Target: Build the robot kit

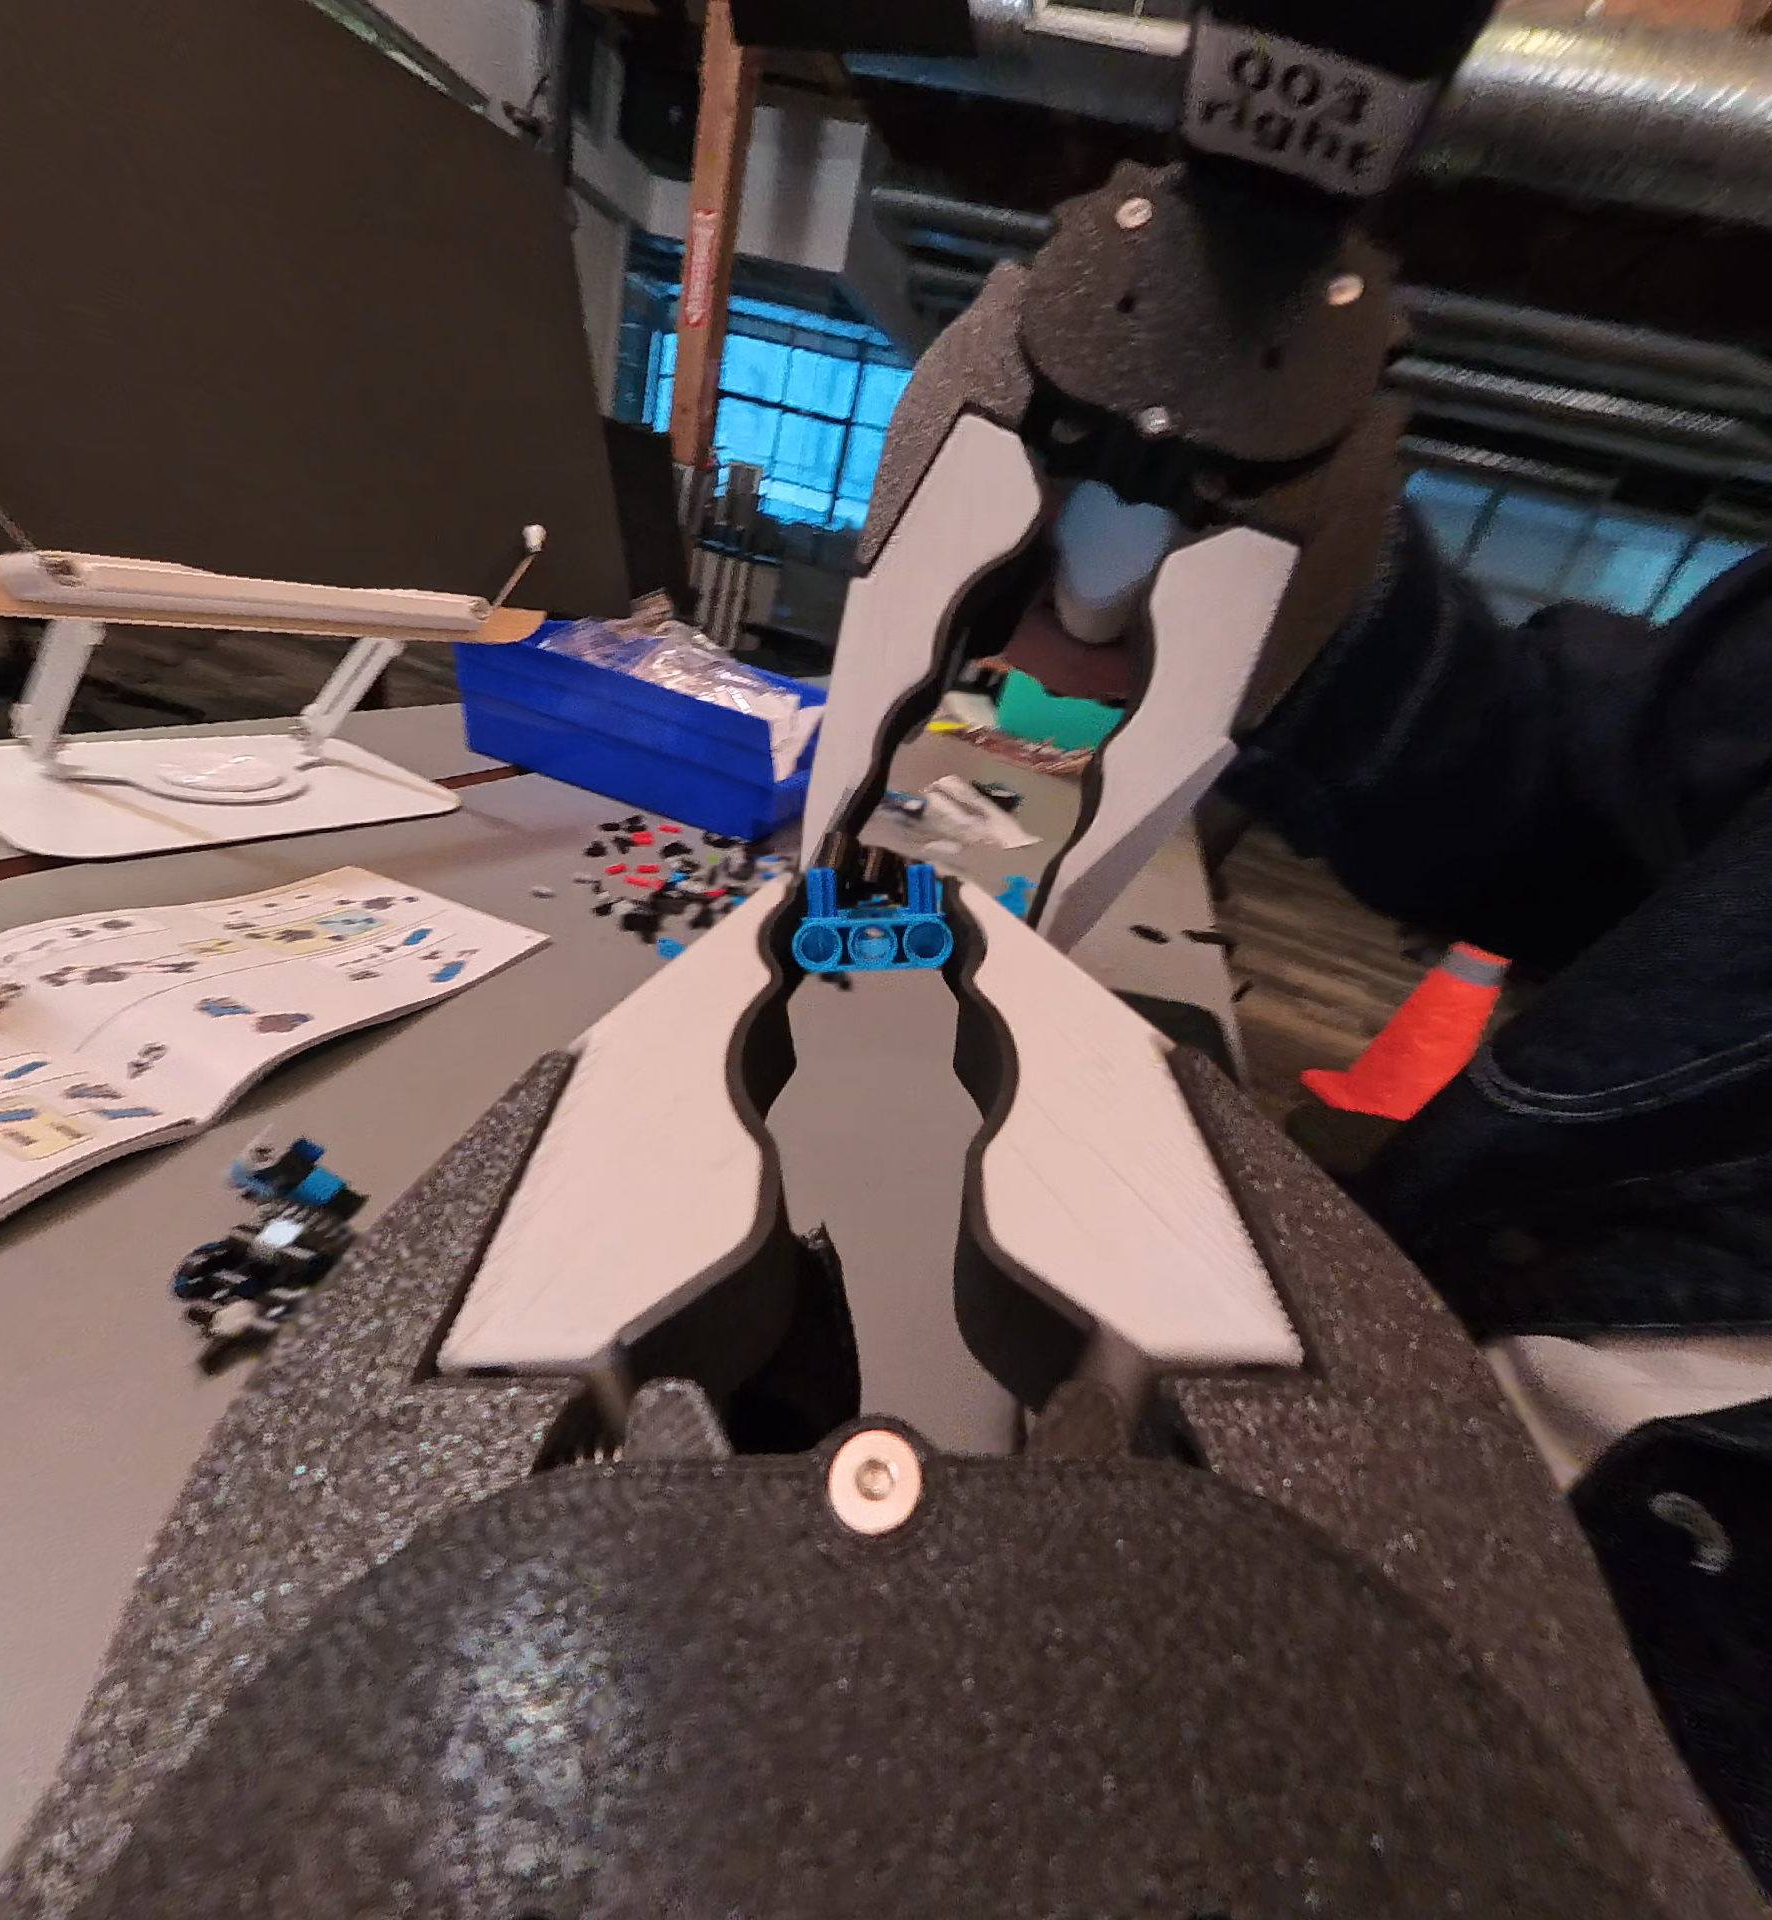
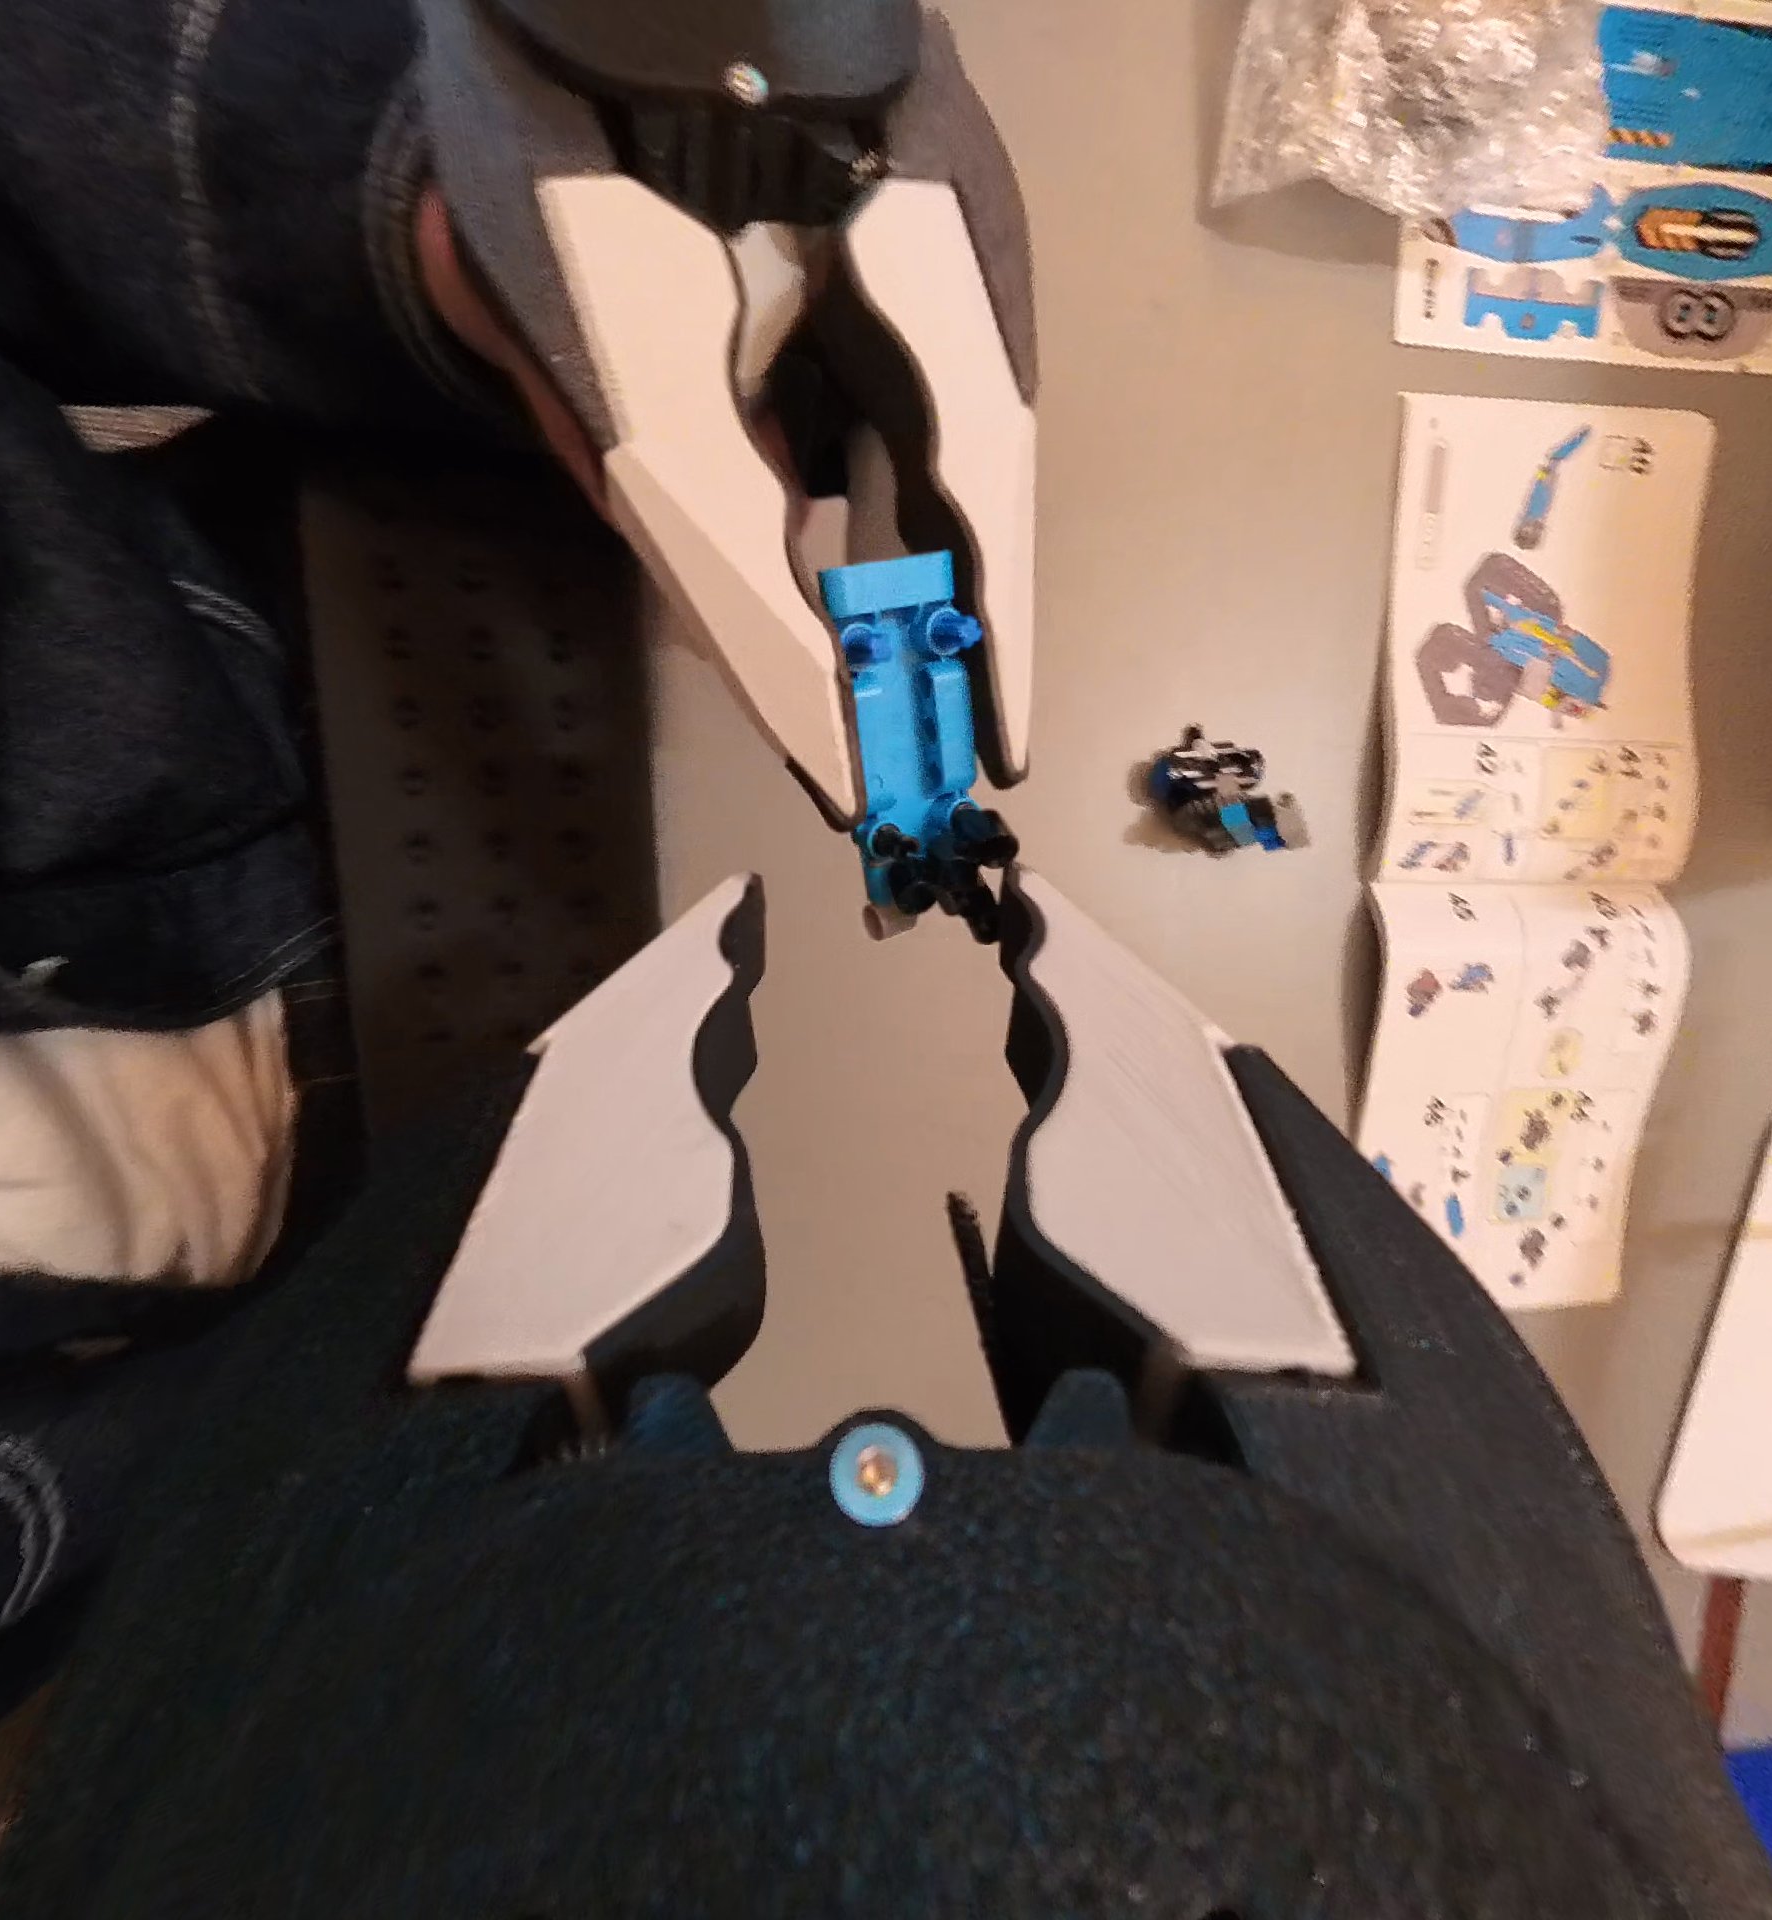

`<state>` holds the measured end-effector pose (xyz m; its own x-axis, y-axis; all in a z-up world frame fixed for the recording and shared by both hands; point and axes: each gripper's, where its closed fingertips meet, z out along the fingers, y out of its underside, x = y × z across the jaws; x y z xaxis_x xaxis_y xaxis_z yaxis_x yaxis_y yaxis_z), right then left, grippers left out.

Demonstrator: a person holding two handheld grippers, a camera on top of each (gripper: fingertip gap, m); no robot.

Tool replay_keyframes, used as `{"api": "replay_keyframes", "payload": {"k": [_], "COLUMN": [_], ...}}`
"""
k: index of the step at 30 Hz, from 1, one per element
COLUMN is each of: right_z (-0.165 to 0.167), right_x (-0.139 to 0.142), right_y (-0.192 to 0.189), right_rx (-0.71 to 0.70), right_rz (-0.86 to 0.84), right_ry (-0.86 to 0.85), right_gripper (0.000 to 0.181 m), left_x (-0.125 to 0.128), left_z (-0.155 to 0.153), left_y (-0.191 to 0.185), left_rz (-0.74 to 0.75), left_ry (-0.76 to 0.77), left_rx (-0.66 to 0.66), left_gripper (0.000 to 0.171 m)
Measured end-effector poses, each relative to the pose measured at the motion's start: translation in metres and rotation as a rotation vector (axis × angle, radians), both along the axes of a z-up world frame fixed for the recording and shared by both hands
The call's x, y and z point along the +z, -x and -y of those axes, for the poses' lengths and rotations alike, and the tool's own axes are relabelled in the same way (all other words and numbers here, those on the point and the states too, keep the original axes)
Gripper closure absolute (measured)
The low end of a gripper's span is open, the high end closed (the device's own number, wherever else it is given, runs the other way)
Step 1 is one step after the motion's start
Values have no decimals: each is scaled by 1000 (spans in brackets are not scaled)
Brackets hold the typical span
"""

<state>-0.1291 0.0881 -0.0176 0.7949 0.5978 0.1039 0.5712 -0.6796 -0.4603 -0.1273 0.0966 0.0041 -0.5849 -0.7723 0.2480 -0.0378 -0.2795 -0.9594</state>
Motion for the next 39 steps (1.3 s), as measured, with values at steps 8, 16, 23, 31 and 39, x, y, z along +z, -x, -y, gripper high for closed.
{"api": "replay_keyframes", "payload": {"k": [8, 16, 23, 31, 39], "right_z": [10, 10, 6, 3, 0], "right_x": [-25, -18, -15, -21, -5], "right_y": [-6, -8, -13, -4, -3], "right_rx": [45, 62, 48, 67, 10], "right_rz": [120, 57, 90, 192, 79], "right_ry": [69, 18, -42, -123, -225], "right_gripper": [127, 139, 154, 152, 155], "left_x": [-17, -14, -15, -14, -9], "left_z": [16, 13, 14, 6, 7], "left_y": [-4, -4, -5, -7, -4], "left_rz": [-3, -3, 10, -22, 1], "left_ry": [-213, -179, -218, -148, -119], "left_rx": [37, 36, 56, 63, 49], "left_gripper": [146, 146, 146, 146, 146]}}
